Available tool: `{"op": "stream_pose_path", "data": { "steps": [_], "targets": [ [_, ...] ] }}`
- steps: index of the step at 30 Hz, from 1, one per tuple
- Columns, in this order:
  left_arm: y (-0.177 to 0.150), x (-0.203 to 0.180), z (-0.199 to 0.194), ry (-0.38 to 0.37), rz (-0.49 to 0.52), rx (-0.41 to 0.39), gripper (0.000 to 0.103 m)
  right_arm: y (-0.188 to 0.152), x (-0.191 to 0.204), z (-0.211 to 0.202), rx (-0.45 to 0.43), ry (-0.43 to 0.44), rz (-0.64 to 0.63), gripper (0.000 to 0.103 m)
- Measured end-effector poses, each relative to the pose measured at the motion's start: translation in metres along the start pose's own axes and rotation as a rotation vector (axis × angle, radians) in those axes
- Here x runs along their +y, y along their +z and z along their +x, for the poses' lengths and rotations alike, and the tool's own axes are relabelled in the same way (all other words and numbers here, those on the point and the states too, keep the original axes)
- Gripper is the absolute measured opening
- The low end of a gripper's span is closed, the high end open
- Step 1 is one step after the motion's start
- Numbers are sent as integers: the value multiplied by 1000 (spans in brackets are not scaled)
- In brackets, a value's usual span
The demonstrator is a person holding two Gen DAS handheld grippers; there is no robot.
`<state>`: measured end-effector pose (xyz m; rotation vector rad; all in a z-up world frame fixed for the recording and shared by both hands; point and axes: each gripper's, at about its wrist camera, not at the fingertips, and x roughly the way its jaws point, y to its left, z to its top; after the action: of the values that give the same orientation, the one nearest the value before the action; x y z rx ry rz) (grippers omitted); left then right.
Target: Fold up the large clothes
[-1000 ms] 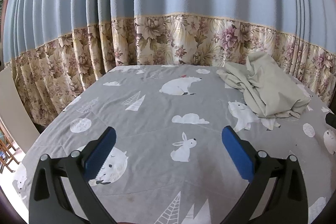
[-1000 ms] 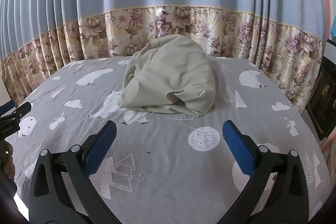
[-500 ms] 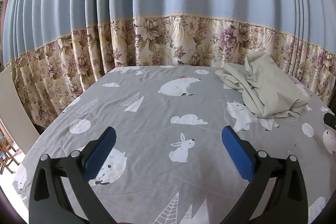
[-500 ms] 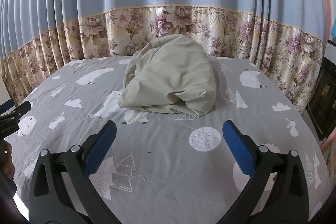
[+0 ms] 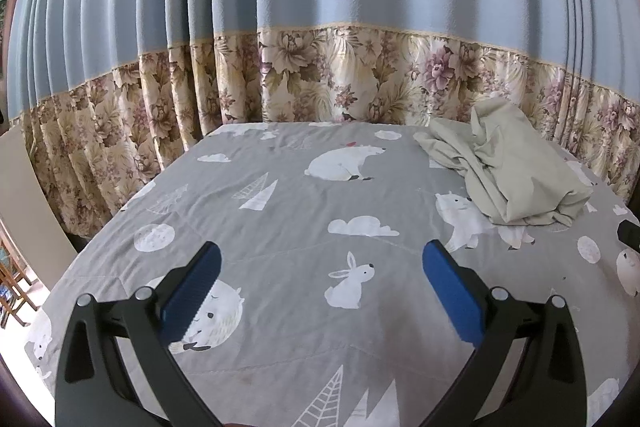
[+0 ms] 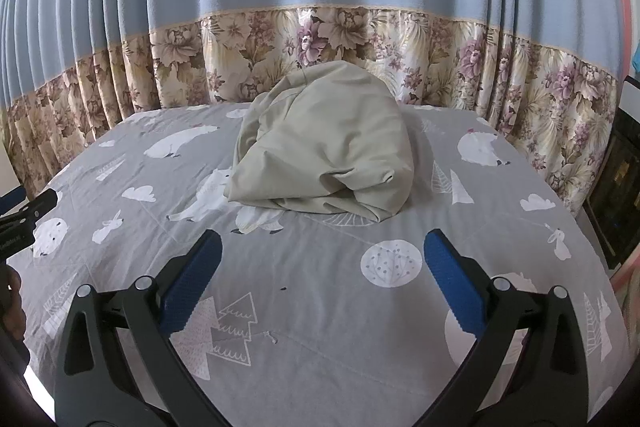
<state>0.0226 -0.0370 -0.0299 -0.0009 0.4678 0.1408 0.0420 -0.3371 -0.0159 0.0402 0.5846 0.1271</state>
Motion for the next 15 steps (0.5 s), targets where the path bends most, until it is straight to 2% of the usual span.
{"op": "stream_pose_path", "data": {
  "steps": [15],
  "targets": [
    [1,-4,-3,9,15,-9,101,-1,1,0,-1,1,6,100]
  ]
}}
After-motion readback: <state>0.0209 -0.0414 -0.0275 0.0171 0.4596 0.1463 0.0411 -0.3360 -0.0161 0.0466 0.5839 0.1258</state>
